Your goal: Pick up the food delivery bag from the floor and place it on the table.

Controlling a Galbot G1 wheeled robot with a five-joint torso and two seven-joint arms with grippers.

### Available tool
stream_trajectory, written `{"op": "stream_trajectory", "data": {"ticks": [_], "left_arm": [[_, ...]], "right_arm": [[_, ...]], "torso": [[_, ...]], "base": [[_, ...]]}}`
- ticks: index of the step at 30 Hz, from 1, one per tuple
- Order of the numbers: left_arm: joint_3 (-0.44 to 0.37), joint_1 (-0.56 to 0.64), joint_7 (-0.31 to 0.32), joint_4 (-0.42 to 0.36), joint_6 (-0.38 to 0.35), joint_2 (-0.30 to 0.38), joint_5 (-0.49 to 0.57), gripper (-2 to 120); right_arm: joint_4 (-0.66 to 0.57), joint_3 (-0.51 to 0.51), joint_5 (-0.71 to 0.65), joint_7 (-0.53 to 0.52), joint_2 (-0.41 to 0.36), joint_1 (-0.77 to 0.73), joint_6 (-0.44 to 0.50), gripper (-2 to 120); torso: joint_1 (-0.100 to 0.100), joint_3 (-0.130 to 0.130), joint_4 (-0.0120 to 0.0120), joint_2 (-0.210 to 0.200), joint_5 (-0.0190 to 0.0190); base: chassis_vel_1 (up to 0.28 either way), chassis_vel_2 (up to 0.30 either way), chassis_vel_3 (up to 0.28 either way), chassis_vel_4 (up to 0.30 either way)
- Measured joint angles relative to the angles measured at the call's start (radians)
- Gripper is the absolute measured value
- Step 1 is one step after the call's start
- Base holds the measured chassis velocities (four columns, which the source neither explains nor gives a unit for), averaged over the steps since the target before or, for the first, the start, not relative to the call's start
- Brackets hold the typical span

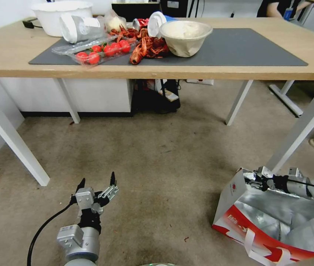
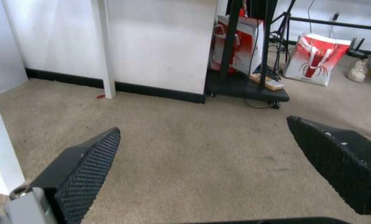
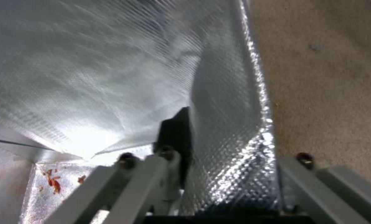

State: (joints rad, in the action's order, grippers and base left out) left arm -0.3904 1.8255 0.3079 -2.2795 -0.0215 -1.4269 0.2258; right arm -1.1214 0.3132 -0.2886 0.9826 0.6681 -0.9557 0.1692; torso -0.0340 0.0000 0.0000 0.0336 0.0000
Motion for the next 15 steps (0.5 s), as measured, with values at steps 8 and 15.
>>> {"op": "stream_trajectory", "data": {"ticks": [8,15], "left_arm": [[-0.002,0.002,0.002,-0.006,-0.002,-0.001,-0.002,100],[-0.006,0.005,0.001,-0.014,-0.003,0.005,-0.003,100]], "right_arm": [[-0.031,0.022,-0.025,0.014,-0.005,-0.019,0.009,0],[-0.205,0.137,-0.148,0.059,-0.027,-0.164,-0.005,0]], "torso": [[0.000,0.000,0.0000,0.000,0.0000],[0.000,0.000,-0.0002,0.000,-0.0001]], "base": [[0.000,0.000,0.000,0.000],[0.000,0.000,0.000,0.000]]}}
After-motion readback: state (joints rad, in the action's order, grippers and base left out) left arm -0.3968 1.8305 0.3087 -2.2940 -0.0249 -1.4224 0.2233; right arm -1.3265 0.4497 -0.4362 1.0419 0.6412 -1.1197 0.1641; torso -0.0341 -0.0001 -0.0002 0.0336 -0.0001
